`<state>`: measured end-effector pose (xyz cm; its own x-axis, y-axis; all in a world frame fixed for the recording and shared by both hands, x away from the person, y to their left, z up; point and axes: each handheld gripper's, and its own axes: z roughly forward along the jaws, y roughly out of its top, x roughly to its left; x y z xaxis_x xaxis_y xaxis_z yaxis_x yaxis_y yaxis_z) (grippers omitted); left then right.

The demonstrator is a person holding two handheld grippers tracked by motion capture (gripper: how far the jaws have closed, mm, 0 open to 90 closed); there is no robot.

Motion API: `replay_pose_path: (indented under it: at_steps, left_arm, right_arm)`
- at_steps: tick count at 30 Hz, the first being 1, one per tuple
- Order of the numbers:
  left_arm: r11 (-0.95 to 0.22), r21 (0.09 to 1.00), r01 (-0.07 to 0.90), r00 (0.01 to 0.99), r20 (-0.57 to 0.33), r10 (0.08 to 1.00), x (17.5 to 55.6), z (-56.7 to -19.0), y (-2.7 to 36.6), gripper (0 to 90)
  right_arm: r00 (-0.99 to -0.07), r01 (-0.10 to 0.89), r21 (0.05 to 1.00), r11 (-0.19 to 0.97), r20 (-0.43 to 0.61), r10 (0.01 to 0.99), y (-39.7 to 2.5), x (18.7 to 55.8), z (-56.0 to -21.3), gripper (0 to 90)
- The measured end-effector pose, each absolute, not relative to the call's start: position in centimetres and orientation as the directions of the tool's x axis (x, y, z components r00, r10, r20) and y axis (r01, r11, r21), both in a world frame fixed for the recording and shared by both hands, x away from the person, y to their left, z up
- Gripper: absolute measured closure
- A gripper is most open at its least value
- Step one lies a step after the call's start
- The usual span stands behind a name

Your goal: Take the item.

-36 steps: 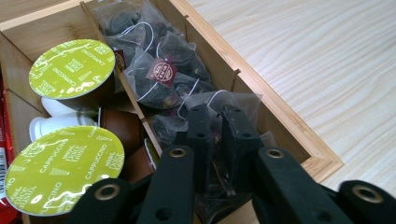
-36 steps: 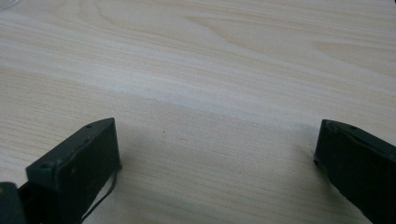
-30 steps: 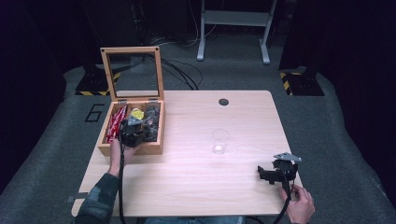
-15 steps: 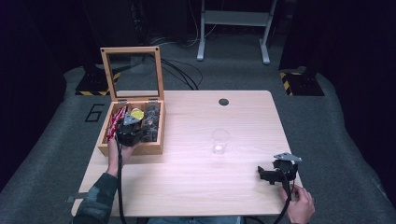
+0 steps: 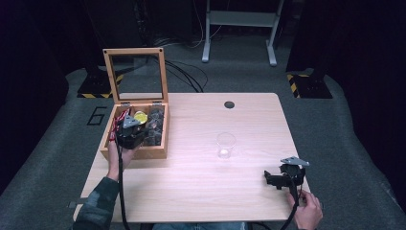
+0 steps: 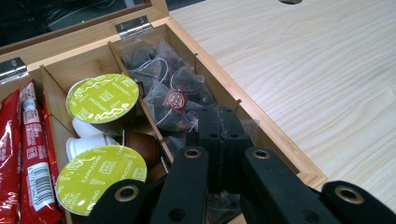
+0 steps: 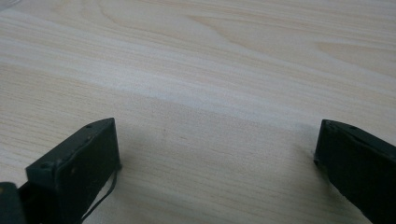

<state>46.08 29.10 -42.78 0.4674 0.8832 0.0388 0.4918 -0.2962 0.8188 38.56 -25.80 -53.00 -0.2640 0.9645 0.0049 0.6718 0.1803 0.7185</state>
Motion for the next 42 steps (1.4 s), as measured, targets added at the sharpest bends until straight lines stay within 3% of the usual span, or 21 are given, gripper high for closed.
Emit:
replay_pose_path:
  at_steps: [23,42]
  left_arm:
    - [-0.318,0.830,0.459,0.502,0.052,0.863,46.0,-40.9,28.1,89.7]
    - [-0.248,0.874,0.419,0.486,0.015,0.874,44.8,-39.1,27.1,89.7]
  right_arm:
    - [-0.264,0.672,0.718,0.180,0.005,0.964,-25.8,38.6,-53.0,0.0]
    - [-0.264,0.672,0.718,0.180,0.005,0.964,-25.8,38.6,-53.0,0.0]
